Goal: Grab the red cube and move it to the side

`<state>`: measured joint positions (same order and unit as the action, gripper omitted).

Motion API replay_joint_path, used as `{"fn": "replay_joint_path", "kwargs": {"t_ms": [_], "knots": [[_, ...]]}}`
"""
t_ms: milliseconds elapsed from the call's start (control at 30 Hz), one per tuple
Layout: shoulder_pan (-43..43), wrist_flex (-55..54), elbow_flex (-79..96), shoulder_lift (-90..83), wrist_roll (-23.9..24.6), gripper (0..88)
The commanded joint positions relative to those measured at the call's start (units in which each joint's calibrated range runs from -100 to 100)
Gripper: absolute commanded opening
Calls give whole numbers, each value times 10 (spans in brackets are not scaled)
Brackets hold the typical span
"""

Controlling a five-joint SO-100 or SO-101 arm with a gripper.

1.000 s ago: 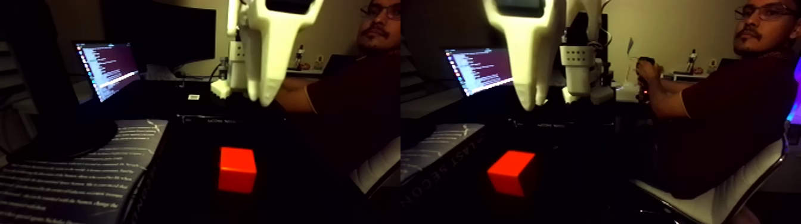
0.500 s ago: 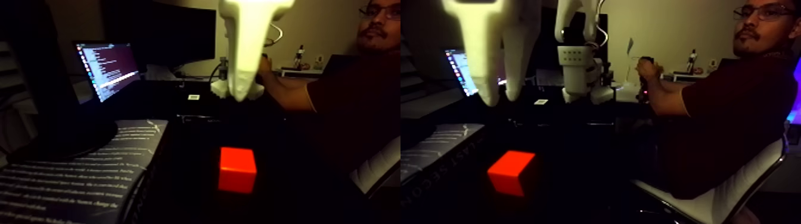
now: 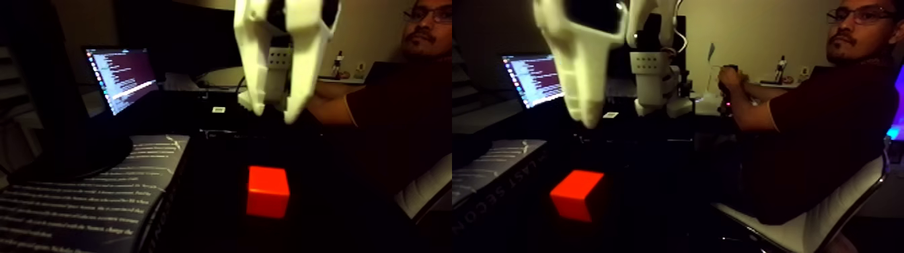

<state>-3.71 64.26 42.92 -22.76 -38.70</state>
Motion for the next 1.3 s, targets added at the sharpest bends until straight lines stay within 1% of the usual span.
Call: {"fn": "replay_joint_path", "kwargs": {"t_ms": [0,33,67,267,500,600,767,967,1133,1267], "knots": [[20,0,31,-1,-79,124],[23,-7,40,-1,-95,124],[23,-6,39,-3,-99,124],[23,2,16,-2,-66,117],[26,2,-15,1,-63,117],[36,18,-38,22,-39,127],[38,37,-96,91,-17,223],[29,26,-107,109,-17,239],[20,25,-107,110,-19,334],[11,7,-106,129,-21,372]]}}
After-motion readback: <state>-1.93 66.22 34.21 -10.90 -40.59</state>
